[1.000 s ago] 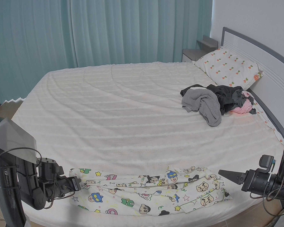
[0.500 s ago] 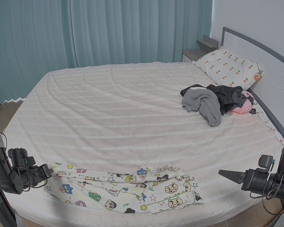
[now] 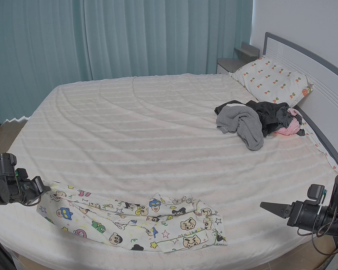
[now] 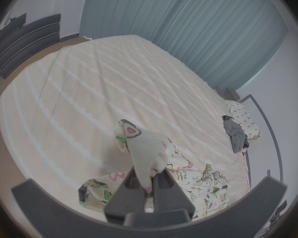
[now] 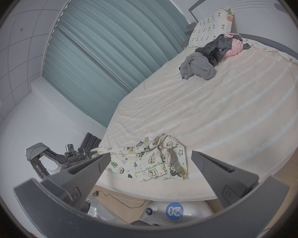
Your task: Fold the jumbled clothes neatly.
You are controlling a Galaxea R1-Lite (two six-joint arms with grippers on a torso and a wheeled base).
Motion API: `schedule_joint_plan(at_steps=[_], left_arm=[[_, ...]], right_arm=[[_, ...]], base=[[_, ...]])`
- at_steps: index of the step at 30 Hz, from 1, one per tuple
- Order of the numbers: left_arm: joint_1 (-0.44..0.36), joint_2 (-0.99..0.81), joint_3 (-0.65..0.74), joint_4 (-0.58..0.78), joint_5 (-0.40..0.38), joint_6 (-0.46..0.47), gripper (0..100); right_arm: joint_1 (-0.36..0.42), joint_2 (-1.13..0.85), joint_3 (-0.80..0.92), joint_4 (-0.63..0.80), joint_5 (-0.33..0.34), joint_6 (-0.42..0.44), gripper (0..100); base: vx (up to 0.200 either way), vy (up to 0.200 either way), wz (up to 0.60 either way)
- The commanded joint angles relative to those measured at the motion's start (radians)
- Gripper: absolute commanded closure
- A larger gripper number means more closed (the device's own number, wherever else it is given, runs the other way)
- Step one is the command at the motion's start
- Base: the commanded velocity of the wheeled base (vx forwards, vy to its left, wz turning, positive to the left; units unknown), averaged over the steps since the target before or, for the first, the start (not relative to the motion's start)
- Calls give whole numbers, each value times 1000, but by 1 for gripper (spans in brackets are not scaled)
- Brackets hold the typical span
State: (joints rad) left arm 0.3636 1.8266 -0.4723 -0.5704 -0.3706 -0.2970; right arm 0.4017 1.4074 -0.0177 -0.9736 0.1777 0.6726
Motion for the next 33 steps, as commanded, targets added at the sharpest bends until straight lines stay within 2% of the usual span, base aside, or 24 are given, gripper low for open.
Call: schedule_joint_plan(at_steps=[1,4,5,6,7,8,9,10,11,12,14,17,21,22,24,33], left_arm=[[-298,-58,32,0,145,-70,100],[-479,-58,6,-3,272,-186,100],[-479,-58,6,-3,272,-186,100],[-563,-58,-15,1,332,-226,100],[-615,-58,-26,3,365,-243,100],[-624,-58,-28,4,371,-244,100],[-723,-49,-49,6,427,-267,100],[-781,-44,-69,6,472,-280,100],[-821,-33,-88,6,507,-289,100],[-821,-33,-88,6,507,-289,100],[-931,31,-164,11,593,-323,100],[-1022,97,-276,67,634,-352,100],[-1071,128,-367,126,634,-407,100],[-1100,154,-436,158,634,-453,100],[-1124,186,-486,169,636,-482,100],[-1161,250,-539,159,634,-514,100]], right_arm=[[-1,2,18,0,0,-1,0],[-1,2,18,0,0,-1,0],[-1,2,18,0,0,-1,0],[-1,2,18,0,0,-1,0],[-1,2,18,0,0,-1,0],[-1,2,18,0,0,-1,0],[-1,2,18,0,0,-1,0],[-1,4,18,0,0,-1,0],[-1,4,18,0,0,-1,0],[-1,4,18,0,0,-1,0],[-1,5,18,0,0,-2,0],[-1,4,18,0,0,-2,0],[-1,4,18,0,0,-2,0],[-1,5,18,0,0,-2,0],[-1,10,18,1,0,-2,0],[-1,19,18,9,0,-4,0]], base=[[0,0,0],[0,0,0],[0,0,0],[0,0,0],[0,0,0],[0,0,0],[0,0,0],[0,0,0],[0,0,0],[0,0,0],[0,0,0],[0,0,0],[0,0,0],[0,0,0],[0,0,0],[0,0,0]])
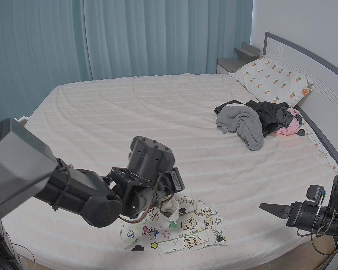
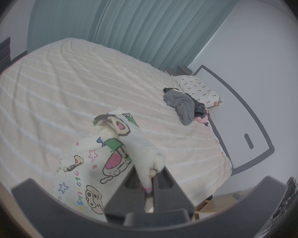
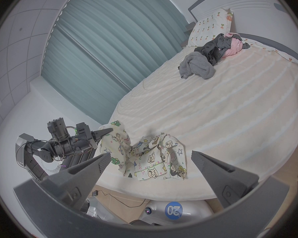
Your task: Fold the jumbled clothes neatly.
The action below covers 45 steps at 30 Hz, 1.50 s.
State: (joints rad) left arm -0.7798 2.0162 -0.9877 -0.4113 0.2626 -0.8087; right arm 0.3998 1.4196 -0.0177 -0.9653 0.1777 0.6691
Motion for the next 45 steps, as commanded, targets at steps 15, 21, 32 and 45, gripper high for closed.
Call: schedule_joint_plan(at_steps=[15,21,32,45], left_arm=[[-50,85,-62,-52,-49,-7,0],[-50,124,-57,-198,-20,-3,0],[56,-74,109,-198,-31,-3,0],[240,-364,575,-342,-256,-216,0]], right_arm=[[2,22,18,0,2,-3,0],[2,29,18,0,2,-3,0],[4,38,18,28,2,-5,0],[11,98,18,30,19,-3,0]], base=[[0,0,0],[0,0,0],[0,0,0],[-15,0,0]])
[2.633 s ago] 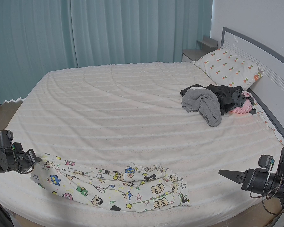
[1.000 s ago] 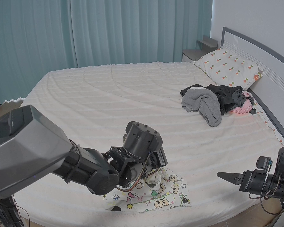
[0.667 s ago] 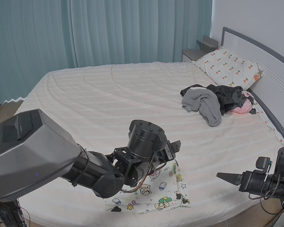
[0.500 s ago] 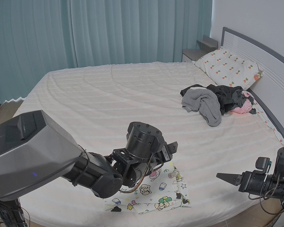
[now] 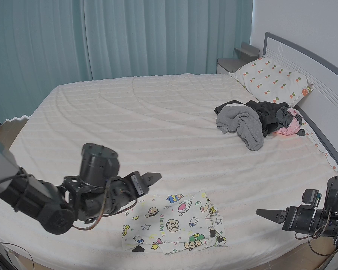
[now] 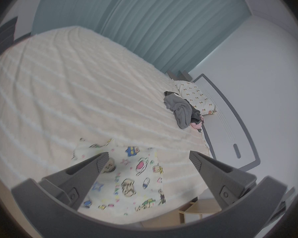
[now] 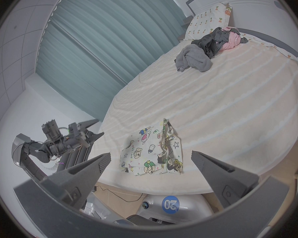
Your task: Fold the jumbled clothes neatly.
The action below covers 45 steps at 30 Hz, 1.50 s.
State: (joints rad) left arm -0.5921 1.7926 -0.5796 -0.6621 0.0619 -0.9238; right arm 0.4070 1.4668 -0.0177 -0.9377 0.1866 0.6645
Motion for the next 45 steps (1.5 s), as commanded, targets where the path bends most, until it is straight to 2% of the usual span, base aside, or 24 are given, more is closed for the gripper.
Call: schedule_joint_plan(at_steps=[1,5,12,16,20,25,30,35,41,45], left_arm=[[52,-136,181,-113,-65,-102,0],[52,-114,207,-154,-117,-104,0],[52,-93,219,-159,-129,-110,0],[63,-94,218,-160,-155,-144,0],[117,-98,219,-160,-217,-145,0],[141,-90,221,-160,-231,-147,0],[150,-79,221,-160,-231,-147,0],[150,-64,222,-160,-240,-147,0],[150,-30,237,-183,-244,-147,0],[149,59,248,-272,-238,-147,0]], right_arm=[[4,58,18,2,10,3,0],[6,89,18,2,10,1,0],[27,115,18,0,8,7,0],[32,102,18,-3,8,6,0],[41,118,-15,-21,10,3,0],[96,259,-162,-23,-3,17,0],[96,406,-208,-43,-3,12,0],[81,575,-237,-165,1,-25,0],[52,748,-249,-270,4,-85,0],[15,846,-222,-417,1,-88,0]], base=[[-200,0,0],[-50,0,0],[0,0,0],[0,0,0],[0,150,0],[0,200,0],[0,200,0],[0,200,0],[0,0,0],[0,0,0]])
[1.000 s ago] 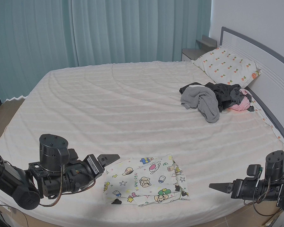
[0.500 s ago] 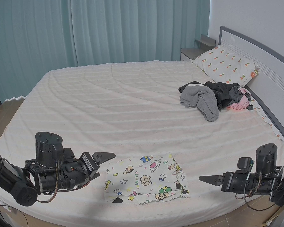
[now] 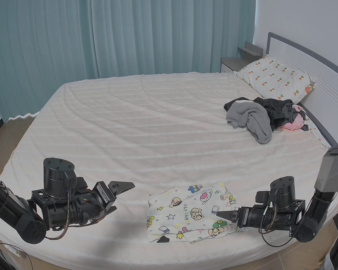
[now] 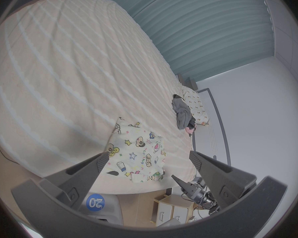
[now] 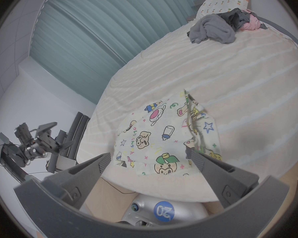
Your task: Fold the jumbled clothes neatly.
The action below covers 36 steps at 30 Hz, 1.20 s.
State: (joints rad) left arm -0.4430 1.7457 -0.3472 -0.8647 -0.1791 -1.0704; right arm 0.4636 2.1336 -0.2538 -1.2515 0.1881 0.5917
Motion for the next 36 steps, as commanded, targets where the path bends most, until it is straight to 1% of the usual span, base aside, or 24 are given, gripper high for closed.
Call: schedule_joint_plan(at_steps=[1,3,7,11,14,18,21,27,30,35,36], left_arm=[[0,110,17,-74,3,0,0],[-2,138,20,-105,4,-3,0],[-2,155,28,-111,-2,-25,0],[-2,172,33,-131,-2,-25,0],[-2,192,33,-148,0,-25,0],[-2,225,34,-203,6,-23,0],[-2,227,42,-209,6,-22,0],[1,251,42,-211,0,-20,0],[0,253,44,-218,0,-19,0],[1,262,45,-229,3,-20,0],[1,262,45,-229,3,-20,0]], right_arm=[[-43,183,18,-111,-1,-16,0],[-69,193,33,-171,-1,-18,0],[-94,195,45,-200,-1,-30,0],[-94,187,70,-204,-1,-35,0],[-91,203,68,-221,-1,-35,0],[-79,229,67,-266,4,-36,0],[-72,233,65,-269,4,-36,0],[-63,252,61,-284,44,-44,0],[-59,256,57,-312,56,-46,0],[-60,262,61,-312,67,-47,0],[-60,262,59,-312,65,-47,100]], base=[[0,0,0],[0,0,0],[0,0,0],[0,0,0],[0,0,0],[0,0,0],[0,0,0],[0,0,0],[0,0,0],[0,0,0],[0,0,0]])
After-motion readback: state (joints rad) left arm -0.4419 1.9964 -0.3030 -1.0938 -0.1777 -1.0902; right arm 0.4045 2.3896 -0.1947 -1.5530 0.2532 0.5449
